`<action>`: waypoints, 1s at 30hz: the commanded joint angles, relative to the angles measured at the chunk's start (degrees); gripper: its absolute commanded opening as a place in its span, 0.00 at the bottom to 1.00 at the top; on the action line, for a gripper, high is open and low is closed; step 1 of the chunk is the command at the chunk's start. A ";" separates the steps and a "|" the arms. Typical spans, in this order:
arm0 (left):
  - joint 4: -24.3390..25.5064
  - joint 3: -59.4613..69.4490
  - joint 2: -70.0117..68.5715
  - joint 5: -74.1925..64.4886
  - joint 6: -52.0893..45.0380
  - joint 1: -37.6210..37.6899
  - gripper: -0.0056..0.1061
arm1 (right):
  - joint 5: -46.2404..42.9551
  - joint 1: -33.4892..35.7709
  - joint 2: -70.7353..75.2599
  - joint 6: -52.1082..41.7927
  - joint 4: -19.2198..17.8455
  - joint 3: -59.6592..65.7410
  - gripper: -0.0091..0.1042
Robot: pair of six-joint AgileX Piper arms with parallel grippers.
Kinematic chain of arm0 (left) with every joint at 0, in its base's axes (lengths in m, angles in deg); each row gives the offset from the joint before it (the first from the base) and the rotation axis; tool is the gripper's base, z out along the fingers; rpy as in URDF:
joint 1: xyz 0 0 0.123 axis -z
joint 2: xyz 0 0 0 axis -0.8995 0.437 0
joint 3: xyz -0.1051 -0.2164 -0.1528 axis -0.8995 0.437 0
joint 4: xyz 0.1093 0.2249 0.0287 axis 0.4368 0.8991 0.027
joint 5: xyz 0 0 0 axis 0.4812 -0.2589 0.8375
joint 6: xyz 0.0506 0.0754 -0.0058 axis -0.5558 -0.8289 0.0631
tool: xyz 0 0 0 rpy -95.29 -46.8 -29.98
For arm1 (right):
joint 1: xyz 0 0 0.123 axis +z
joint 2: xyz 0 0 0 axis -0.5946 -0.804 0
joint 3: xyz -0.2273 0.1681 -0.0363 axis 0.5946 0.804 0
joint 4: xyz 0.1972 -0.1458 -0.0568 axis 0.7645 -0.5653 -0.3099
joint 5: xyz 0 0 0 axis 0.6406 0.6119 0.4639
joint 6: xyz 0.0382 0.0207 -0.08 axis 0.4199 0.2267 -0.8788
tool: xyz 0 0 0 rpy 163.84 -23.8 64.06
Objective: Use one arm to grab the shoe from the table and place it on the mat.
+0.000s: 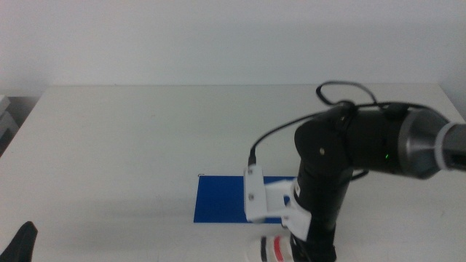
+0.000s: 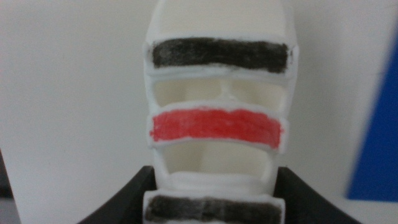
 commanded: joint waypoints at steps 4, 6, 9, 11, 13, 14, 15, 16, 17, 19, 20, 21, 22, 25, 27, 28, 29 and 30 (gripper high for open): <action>-0.55 0.40 -0.70 4.71 0.27 0.25 0.89 | 6.32 0.18 4.38 4.87 -0.35 -7.77 0.05; -0.55 0.40 -0.70 4.71 0.27 0.25 0.89 | 8.77 0.18 4.38 5.93 -0.84 -10.65 0.05; -0.55 0.40 -0.70 4.71 0.27 0.25 0.89 | 11.27 0.13 3.82 6.68 -3.01 -15.57 0.05; -0.55 0.40 -0.70 4.71 0.27 0.25 0.89 | 12.62 -0.37 2.47 6.68 -3.74 -19.07 0.05; -0.55 0.40 -0.70 4.71 0.27 0.25 0.89 | 13.78 -0.89 0.65 6.58 -3.94 -22.43 0.05; -0.55 0.40 -0.70 4.71 0.27 0.25 0.89 | 14.21 -0.97 -0.38 6.26 -4.15 -24.28 0.05; -0.55 0.40 -0.70 4.71 0.27 0.25 0.89 | 14.41 -1.04 -1.24 5.92 -4.33 -25.69 0.05; -0.55 0.40 -0.70 4.71 0.27 0.25 0.89 | 14.70 -1.04 -2.33 5.50 -4.79 -27.45 0.05; -0.55 0.40 -0.70 4.71 0.27 0.25 0.89 | 15.15 -1.08 -3.53 5.02 -5.03 -29.31 0.05; -0.55 0.40 -0.70 4.71 0.27 0.25 0.89 | 15.34 -1.48 -5.93 4.46 -4.79 -32.46 0.05; -0.55 0.40 -0.70 4.71 0.27 0.25 0.89 | 15.34 -1.65 -7.20 4.34 -4.79 -34.05 0.05; -0.55 0.40 -0.70 4.71 0.27 0.25 0.89 | 15.34 -1.87 -8.19 4.34 -4.79 -35.49 0.05; -0.55 0.40 -0.70 4.71 0.27 0.25 0.89 | 15.34 -2.08 -9.34 4.34 -4.79 -36.75 0.05; -0.55 0.40 -0.70 4.71 0.27 0.25 0.89 | 15.28 -2.30 -11.97 4.13 -4.80 -38.49 0.05; -0.55 0.40 -0.70 4.71 0.27 0.25 0.89 | 14.84 -2.30 -13.28 3.53 -4.80 -38.55 0.05; -0.55 0.40 -0.70 4.71 0.27 0.25 0.89 | 14.78 -2.30 -13.85 3.12 -4.84 -38.55 0.05; -0.55 0.40 -0.70 4.71 0.27 0.25 0.89 | 14.61 -2.41 -14.40 2.75 -4.84 -38.55 0.05; -0.55 0.40 -0.70 4.71 0.27 0.25 0.89 | 14.36 -2.56 -14.94 2.45 -4.84 -38.48 0.05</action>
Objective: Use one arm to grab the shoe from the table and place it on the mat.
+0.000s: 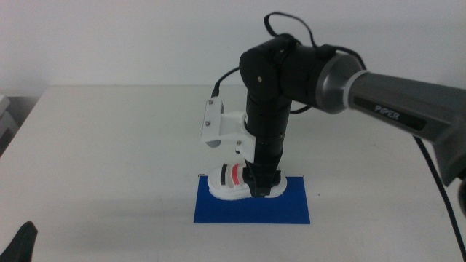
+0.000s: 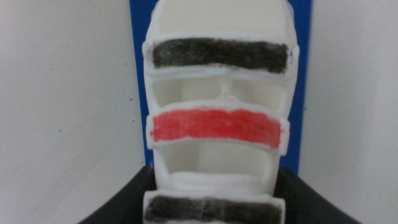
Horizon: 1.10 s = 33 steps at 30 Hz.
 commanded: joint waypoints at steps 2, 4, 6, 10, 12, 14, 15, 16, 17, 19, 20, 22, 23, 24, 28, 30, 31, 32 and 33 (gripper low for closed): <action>-0.55 0.40 -0.70 4.71 0.27 0.25 0.89 | 1.70 -0.73 2.03 -1.51 -0.32 -1.84 0.05; -0.55 0.40 -0.70 4.71 0.27 0.25 0.89 | 1.25 -0.72 1.37 -1.51 -0.27 -1.84 0.05; -0.55 0.40 -0.70 4.71 0.27 0.25 0.89 | 1.25 -0.72 0.61 -1.57 -0.27 -1.84 0.05; -0.55 0.40 -0.70 4.71 0.27 0.25 0.89 | 0.75 -0.72 -0.63 -2.12 -0.49 -1.84 0.05; -0.55 0.40 -0.70 4.71 0.27 0.25 0.89 | -0.10 -0.77 -1.23 -2.12 -0.98 -1.84 0.05; -0.55 0.40 -0.70 4.71 0.27 0.25 0.89 | -1.06 -0.84 -1.65 -2.12 -1.63 -1.84 0.05; -0.55 0.40 -0.70 4.71 0.27 0.25 0.89 | -1.68 -0.92 -1.90 -2.06 -2.16 -1.78 0.05; -0.55 0.40 -0.70 4.71 0.27 0.25 0.89 | -1.91 -0.92 -1.95 -2.06 -2.16 -1.78 0.05; -0.55 0.40 -0.70 4.71 0.27 0.25 0.89 | -2.05 -0.92 -2.18 -2.06 -2.16 -1.78 0.05; -0.55 0.40 -0.70 4.71 0.27 0.25 0.89 | -2.10 -0.92 -2.31 -2.01 -2.16 -1.78 0.06; -0.55 0.40 -0.70 4.71 0.27 0.25 0.89 | -2.10 -0.92 -2.32 -1.88 -1.85 -1.78 0.07; -0.55 0.40 -0.70 4.71 0.27 0.25 0.89 | -2.10 -0.92 -2.32 -1.88 -1.55 -1.78 0.12; -0.55 0.40 -0.70 4.71 0.27 0.25 0.89 | -2.77 -0.92 -2.32 -1.88 -1.61 -1.78 0.20; -0.55 0.40 -0.70 4.71 0.27 0.25 0.89 | -2.79 -0.92 -2.32 -1.88 -1.53 -1.78 0.24; -0.55 0.40 -0.70 4.71 0.27 0.25 0.89 | -2.84 -0.92 -2.32 -1.88 -1.04 -1.78 0.38; -0.55 0.40 -0.70 4.71 0.27 0.25 0.89 | -2.84 -0.92 -2.32 -1.88 -0.77 -1.78 0.47; -0.55 0.40 -0.70 4.71 0.27 0.25 0.89 | -2.93 -0.92 -2.32 -1.88 -0.70 -1.78 0.55; -0.55 0.40 -0.70 4.71 0.27 0.25 0.89 | -3.12 -0.92 -2.32 -1.88 -0.78 -1.78 0.59; -0.55 0.40 -0.70 4.71 0.27 0.25 0.89 | -3.41 -0.92 -2.17 -1.88 -0.86 -1.78 0.62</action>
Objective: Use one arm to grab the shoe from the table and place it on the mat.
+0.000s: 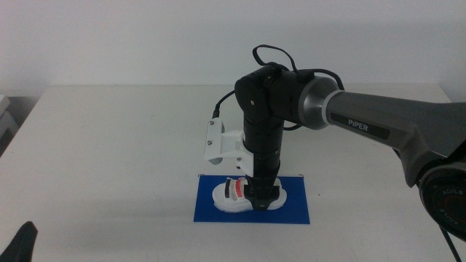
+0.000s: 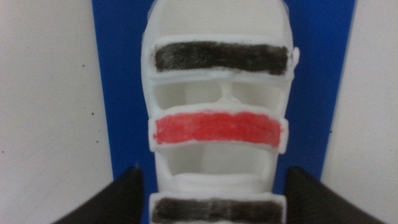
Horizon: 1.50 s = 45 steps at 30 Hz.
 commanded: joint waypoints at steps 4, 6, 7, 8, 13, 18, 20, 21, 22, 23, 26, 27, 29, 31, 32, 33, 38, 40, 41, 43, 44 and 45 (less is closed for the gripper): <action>-0.55 0.40 -0.64 4.71 0.27 0.25 0.89 | -1.90 -0.37 5.87 -0.15 0.37 -1.78 0.69; -0.55 0.40 -0.64 4.71 0.28 0.25 0.89 | -1.63 -0.73 8.12 1.32 1.12 -1.65 0.70; -0.55 0.40 -0.64 4.71 0.28 0.25 0.89 | -1.54 -1.18 9.74 2.70 1.25 -1.36 0.70; -0.55 0.40 -0.64 4.71 0.28 0.25 0.89 | -1.85 -1.40 11.79 4.46 1.25 -0.59 0.70; -0.55 0.40 -0.64 4.71 0.28 0.25 0.89 | -11.22 -3.90 26.46 12.25 1.47 10.44 0.70; -0.55 0.40 -0.64 4.71 0.28 0.25 0.89 | -23.39 -7.95 42.41 19.91 2.08 23.85 0.70; -0.55 0.40 -0.64 4.71 0.28 0.25 0.89 | -26.98 -9.90 49.06 24.90 1.69 29.25 0.70; -0.55 0.40 -0.64 4.71 0.28 0.25 0.89 | -28.52 -10.67 52.42 27.00 0.99 31.41 0.70; -0.55 0.40 -0.64 4.71 0.28 0.25 0.89 | -30.08 -11.64 55.71 29.68 0.20 34.18 0.70; -0.55 0.40 -0.64 4.71 0.28 0.25 0.89 | -31.77 -12.70 59.02 32.15 -0.70 36.97 0.70; -0.55 0.40 -0.64 4.71 0.28 0.25 0.89 | -36.98 -16.08 67.96 38.94 -3.04 45.62 0.70; -0.55 0.40 -0.64 4.71 0.28 0.25 0.89 | -38.80 -16.90 70.45 40.43 -3.57 48.06 0.70; -0.55 0.40 -0.64 4.71 0.28 0.25 0.89 | -43.74 -18.61 76.36 43.68 -4.99 54.20 0.72; -0.55 0.40 -0.64 4.71 0.28 0.25 0.89 | -48.12 -19.97 81.25 46.58 -5.97 59.58 0.73; -0.55 0.40 -0.64 4.71 0.28 0.25 0.89 | -49.98 -20.67 84.25 48.37 -6.50 62.53 0.74; -0.55 0.40 -0.64 4.71 0.28 0.25 0.89 | -51.28 -21.19 86.19 49.39 -7.20 65.40 0.74; -0.55 0.40 -0.64 4.71 0.28 0.25 0.89 | -57.39 -24.20 96.19 55.61 -11.73 77.64 0.74; -0.55 0.40 -0.64 4.71 0.28 0.25 0.89 | -59.64 -24.84 99.29 57.22 -12.57 81.29 0.74; -0.55 0.40 -0.64 4.71 0.28 0.25 0.89 | -61.36 -25.01 100.85 57.95 -13.06 83.11 0.74; -0.55 0.40 -0.64 4.71 0.28 0.25 0.89 | -64.81 -25.41 103.70 58.50 -12.95 86.49 0.74; -0.55 0.40 -0.64 4.71 0.28 0.25 0.89 | -66.82 -25.56 105.16 58.55 -12.61 88.02 0.74; -0.55 0.40 -0.64 4.71 0.28 0.25 0.89 | -68.82 -25.86 106.62 58.55 -12.32 89.47 0.74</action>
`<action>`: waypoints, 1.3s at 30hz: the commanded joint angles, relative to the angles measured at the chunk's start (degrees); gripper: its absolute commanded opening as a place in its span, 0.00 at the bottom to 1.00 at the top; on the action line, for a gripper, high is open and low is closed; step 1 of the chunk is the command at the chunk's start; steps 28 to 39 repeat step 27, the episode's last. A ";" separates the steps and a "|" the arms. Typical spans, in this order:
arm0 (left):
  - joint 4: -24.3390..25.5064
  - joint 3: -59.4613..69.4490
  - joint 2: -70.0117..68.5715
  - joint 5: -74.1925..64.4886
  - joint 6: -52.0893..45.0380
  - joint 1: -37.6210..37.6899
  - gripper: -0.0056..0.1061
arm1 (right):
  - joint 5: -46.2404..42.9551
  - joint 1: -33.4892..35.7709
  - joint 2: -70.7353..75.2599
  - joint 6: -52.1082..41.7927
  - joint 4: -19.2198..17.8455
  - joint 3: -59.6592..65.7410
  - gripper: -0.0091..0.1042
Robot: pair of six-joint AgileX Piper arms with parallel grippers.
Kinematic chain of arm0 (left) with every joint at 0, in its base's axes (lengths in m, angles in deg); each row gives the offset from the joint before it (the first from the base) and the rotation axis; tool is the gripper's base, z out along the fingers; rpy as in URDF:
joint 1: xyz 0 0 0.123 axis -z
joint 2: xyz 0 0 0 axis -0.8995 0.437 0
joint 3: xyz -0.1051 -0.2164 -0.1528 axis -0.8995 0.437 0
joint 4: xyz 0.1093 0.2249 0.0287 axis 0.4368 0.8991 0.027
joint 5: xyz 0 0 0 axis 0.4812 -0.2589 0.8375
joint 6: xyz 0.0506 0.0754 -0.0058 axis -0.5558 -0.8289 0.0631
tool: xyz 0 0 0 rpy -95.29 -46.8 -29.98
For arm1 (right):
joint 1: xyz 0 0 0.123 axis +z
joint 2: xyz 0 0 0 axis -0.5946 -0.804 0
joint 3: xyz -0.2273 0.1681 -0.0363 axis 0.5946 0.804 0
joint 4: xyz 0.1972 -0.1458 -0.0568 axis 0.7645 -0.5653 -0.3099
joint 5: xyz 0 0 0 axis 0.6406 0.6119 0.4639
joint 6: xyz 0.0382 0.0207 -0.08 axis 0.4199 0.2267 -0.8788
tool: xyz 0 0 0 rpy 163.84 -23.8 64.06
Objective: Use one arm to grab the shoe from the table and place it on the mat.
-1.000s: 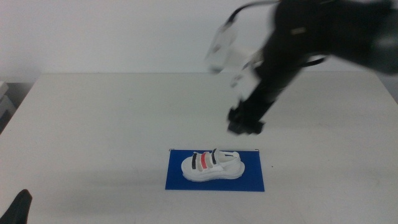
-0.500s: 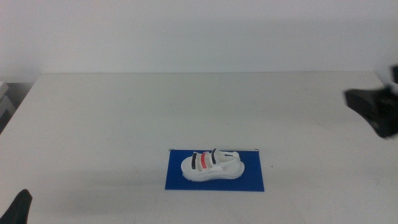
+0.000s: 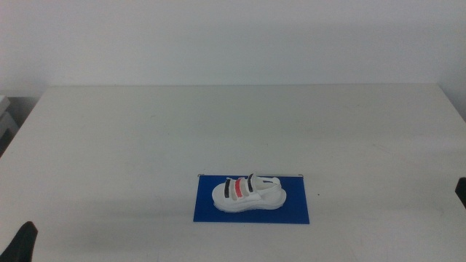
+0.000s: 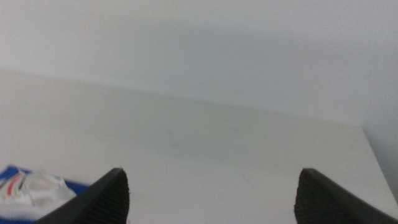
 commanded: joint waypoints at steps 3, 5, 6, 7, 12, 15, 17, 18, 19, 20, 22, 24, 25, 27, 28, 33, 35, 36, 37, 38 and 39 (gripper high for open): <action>-0.55 0.40 -0.64 4.71 0.28 0.25 0.89 | -9.93 -2.00 5.30 0.12 -0.51 3.73 0.74; -0.55 0.40 -0.64 4.71 0.28 0.25 0.89 | -9.81 -3.35 7.34 -0.12 -0.46 5.64 0.74; -0.55 0.40 -0.64 4.71 0.28 0.25 0.89 | -9.81 -4.10 8.48 -0.12 -0.46 6.75 0.74; -0.55 0.40 -0.64 4.71 0.28 0.25 0.89 | -9.81 -4.58 9.68 -0.04 -0.36 7.59 0.74; -0.55 0.40 -0.64 4.71 0.28 0.25 0.89 | -9.76 -5.17 15.06 -0.08 -0.41 12.13 0.74; -0.55 0.40 -0.64 4.71 0.28 0.25 0.89 | -9.76 -5.17 17.75 -0.08 -0.41 14.29 0.74; -0.55 0.40 -0.64 4.71 0.28 0.25 0.89 | -9.76 -5.17 19.45 -0.08 -0.41 15.65 0.74; -0.55 0.40 -0.64 4.71 0.28 0.25 0.89 | -9.82 -5.17 20.15 -0.08 -0.41 16.46 0.74; -0.55 0.40 -0.64 4.71 0.28 0.25 0.89 | -8.77 -5.17 20.69 -0.08 -0.41 16.60 0.74; -0.55 0.40 -0.64 4.71 0.28 0.25 0.89 | -7.83 -5.17 21.28 -0.08 -0.41 16.52 0.74; -0.55 0.40 -0.64 4.71 0.28 0.25 0.89 | -7.66 -5.17 22.27 -0.08 -0.41 16.52 0.74; -0.55 0.40 -0.64 4.71 0.28 0.25 0.89 | -7.66 -5.17 23.33 -0.08 -0.41 16.52 0.74; -0.55 0.40 -0.64 4.71 0.28 0.25 0.89 | -7.87 -5.17 23.33 -0.08 -0.36 16.52 0.74; -0.55 0.40 -0.64 4.71 0.28 0.25 0.89 | -8.04 -5.17 23.31 -0.08 -0.36 16.52 0.74; -0.55 0.40 -0.64 4.71 0.28 0.25 0.89 | -8.04 -5.17 23.31 -0.08 -0.36 16.52 0.74; -0.55 0.40 -0.64 4.71 0.28 0.25 0.89 | -8.04 -5.17 23.31 -0.08 -0.36 16.52 0.74; -0.55 0.40 -0.64 4.71 0.28 0.25 0.89 | -8.04 -5.17 23.31 -0.08 -0.36 16.52 0.74; -0.55 0.40 -0.64 4.71 0.28 0.25 0.89 | -8.04 -5.17 23.31 -0.08 -0.36 16.52 0.74; -0.55 0.40 -0.64 4.71 0.28 0.25 0.89 | -8.04 -5.17 23.31 -0.08 -0.36 16.52 0.74; -0.55 0.40 -0.64 4.71 0.28 0.25 0.89 | -8.04 -5.17 23.31 -0.08 -0.36 16.52 0.74; -0.55 0.40 -0.64 4.71 0.28 0.25 0.89 | -8.04 -5.17 23.31 -0.08 -0.36 16.52 0.74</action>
